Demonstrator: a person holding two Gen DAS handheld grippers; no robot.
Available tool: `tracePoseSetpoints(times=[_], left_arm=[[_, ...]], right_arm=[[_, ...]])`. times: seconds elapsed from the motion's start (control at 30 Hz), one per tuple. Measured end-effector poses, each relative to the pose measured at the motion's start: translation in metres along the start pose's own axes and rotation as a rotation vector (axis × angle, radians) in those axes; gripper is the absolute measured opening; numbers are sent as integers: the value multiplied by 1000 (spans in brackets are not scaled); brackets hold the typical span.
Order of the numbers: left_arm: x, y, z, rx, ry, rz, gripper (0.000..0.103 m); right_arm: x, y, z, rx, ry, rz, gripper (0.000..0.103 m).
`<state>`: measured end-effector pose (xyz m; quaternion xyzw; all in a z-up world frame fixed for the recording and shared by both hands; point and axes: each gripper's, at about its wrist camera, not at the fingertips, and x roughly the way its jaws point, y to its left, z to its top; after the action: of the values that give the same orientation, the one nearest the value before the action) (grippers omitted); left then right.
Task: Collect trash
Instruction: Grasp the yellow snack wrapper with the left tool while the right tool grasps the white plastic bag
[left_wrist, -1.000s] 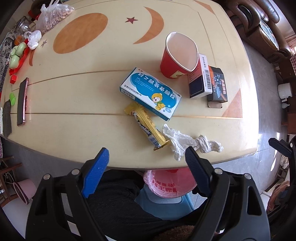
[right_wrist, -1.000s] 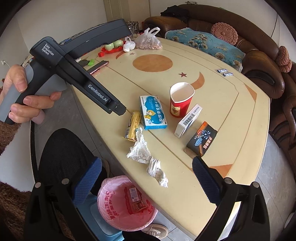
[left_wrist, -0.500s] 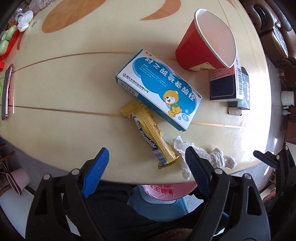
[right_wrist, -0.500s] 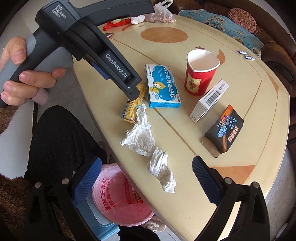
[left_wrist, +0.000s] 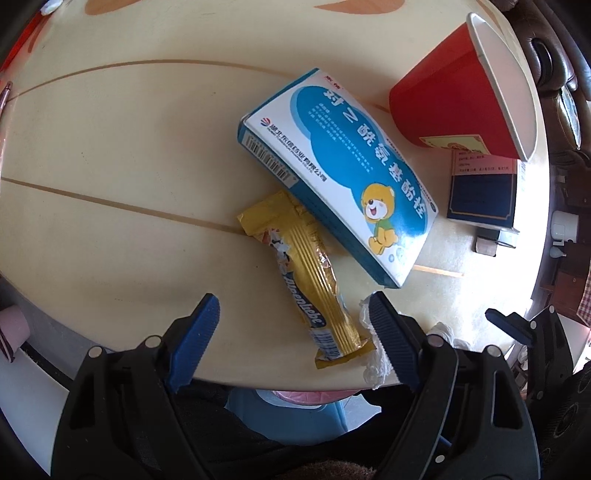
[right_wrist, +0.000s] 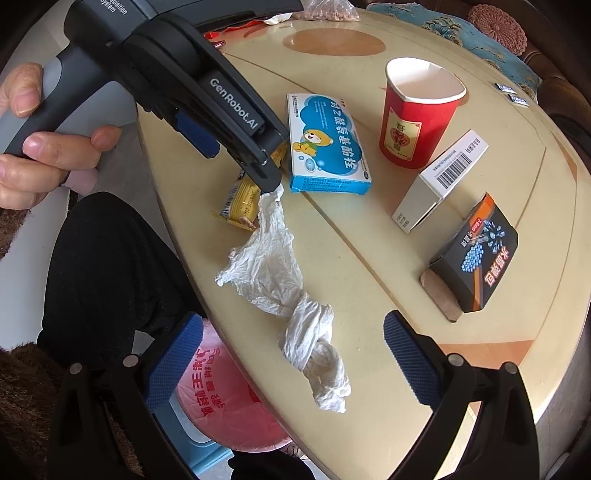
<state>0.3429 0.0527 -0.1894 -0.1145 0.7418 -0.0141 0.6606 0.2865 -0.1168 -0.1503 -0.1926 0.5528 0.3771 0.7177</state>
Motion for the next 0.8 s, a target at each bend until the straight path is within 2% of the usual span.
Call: tracePoseSetpoints(times=[0.07, 0.23, 0.33, 0.4, 0.5, 0.7, 0.8], left_arm=[[4, 3, 1, -19, 2, -8, 73], [3, 6, 2, -54, -1, -40, 71], [2, 18, 5, -84, -8, -56, 71], [0, 26, 6, -91, -12, -43, 69], [2, 26, 5, -99, -18, -16, 64], [4, 13, 5, -111, -19, 23, 64], [12, -4, 6, -91, -26, 84, 57]], right_arm=[[2, 1, -1, -10, -5, -11, 96], [10, 9, 2, -55, -9, -49, 95], [19, 16, 0, -81, -13, -74, 81], [24, 18, -2, -86, -3, -91, 70], [32, 20, -4, -90, 5, -100, 65], [33, 16, -6, -70, -15, -90, 65], [33, 12, -10, -65, -30, -89, 65]])
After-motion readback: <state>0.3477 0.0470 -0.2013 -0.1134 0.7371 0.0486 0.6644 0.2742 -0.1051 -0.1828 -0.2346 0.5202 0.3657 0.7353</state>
